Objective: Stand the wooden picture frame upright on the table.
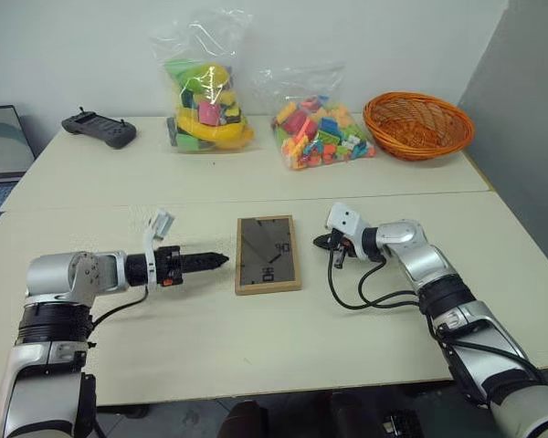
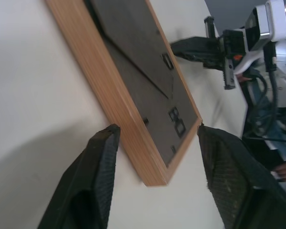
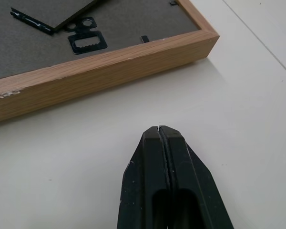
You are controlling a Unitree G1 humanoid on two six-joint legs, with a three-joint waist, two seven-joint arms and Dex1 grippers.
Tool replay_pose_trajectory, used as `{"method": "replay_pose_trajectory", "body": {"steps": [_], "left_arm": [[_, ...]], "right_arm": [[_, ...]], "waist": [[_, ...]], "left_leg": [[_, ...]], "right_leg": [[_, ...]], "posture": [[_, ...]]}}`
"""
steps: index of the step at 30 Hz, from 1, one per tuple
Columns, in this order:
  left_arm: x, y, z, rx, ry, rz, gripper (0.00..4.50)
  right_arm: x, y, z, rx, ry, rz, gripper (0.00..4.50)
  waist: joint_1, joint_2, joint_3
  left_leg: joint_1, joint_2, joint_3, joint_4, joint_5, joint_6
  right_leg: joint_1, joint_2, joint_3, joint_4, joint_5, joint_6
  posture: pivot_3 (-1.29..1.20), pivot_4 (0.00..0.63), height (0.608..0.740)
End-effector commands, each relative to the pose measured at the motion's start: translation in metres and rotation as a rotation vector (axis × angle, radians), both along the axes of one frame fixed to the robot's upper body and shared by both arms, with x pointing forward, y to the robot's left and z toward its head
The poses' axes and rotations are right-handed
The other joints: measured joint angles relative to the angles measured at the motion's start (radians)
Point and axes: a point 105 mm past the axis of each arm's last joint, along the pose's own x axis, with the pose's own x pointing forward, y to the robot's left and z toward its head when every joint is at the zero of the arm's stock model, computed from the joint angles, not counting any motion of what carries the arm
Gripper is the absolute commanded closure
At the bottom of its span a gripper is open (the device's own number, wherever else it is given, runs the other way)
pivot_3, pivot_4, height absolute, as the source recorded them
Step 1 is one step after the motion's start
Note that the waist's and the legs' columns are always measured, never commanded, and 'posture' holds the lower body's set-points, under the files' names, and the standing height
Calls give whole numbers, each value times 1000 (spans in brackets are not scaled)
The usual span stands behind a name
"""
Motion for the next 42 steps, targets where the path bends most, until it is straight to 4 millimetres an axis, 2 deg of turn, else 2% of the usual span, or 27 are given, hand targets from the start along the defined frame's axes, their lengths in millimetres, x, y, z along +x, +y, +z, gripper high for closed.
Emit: {"method": "replay_pose_trajectory", "body": {"steps": [1,3,5,7,9,12,16,20,23,28,33,37,42], "left_arm": [[-7,-3,-10,-30,57,-35,864],[-8,-4,-16,-39,71,-36,408],[-4,-6,-30,-24,97,-19,44],[3,-7,-49,17,132,26,44],[6,-12,-54,2,148,28,44],[10,-32,-46,-82,149,-22,44],[2,-59,-28,-147,120,-138,44],[1,-65,-20,-174,96,-146,44],[4,-64,-22,-150,64,-121,44],[9,-51,-20,-133,42,-59,936],[15,-43,-5,-157,1,-7,1854],[13,-44,11,-166,-57,-5,2563],[8,-48,24,-170,-110,-11,3535]], "right_arm": [[-3,14,16,50,-37,29,4500],[-5,16,16,51,-34,35,4500],[-9,23,16,63,-25,49,4500],[-12,31,14,74,-19,56,4500],[-14,37,12,81,-9,60,4500],[-17,52,5,89,9,67,4500],[-13,60,8,106,1,50,4500],[-8,55,10,120,0,4,4500],[-5,46,8,136,16,-41,4500],[-6,32,2,122,19,-70,4500],[-1,19,1,121,11,-120,4500],[3,12,0,118,7,-146,4500],[6,12,1,127,-2,-157,4500]], "waist": [[1,0,0],[1,0,0],[2,0,0],[5,2,-1],[11,3,-3],[13,5,-5],[13,5,-5],[12,4,-5],[8,4,-5],[6,4,-5],[3,4,-5],[3,4,-4],[4,4,-4]], "left_leg": [[0,0,0,0,0,0],[0,0,0,0,0,-1],[0,0,0,0,0,-1],[1,0,0,0,0,-1],[3,-1,0,0,0,0],[7,-2,0,0,-2,3],[8,-2,0,0,-2,3],[4,-2,-1,1,0,0],[4,-2,0,1,0,-1],[4,-2,-1,0,0,0],[4,-2,-1,0,0,0],[3,-1,-1,0,0,0],[2,-1,-1,0,0,0]], "right_leg": [[0,0,0,0,0,0],[0,0,0,0,0,0],[0,0,0,0,0,0],[0,0,1,0,0,0],[3,-1,0,0,0,0],[6,-1,0,2,0,0],[6,-1,0,4,0,0],[5,-2,0,0,0,0],[4,-2,1,-1,0,0],[4,-2,1,0,0,0],[4,-1,1,0,0,0],[3,-1,1,0,0,0],[2,-1,1,0,0,0]], "posture": [[0,150,740],[0,150,740],[0,150,740],[0,150,740],[0,150,740],[0,150,740],[0,150,740],[0,150,740],[0,150,740],[0,150,740],[0,150,740],[0,150,740],[0,150,740]]}}
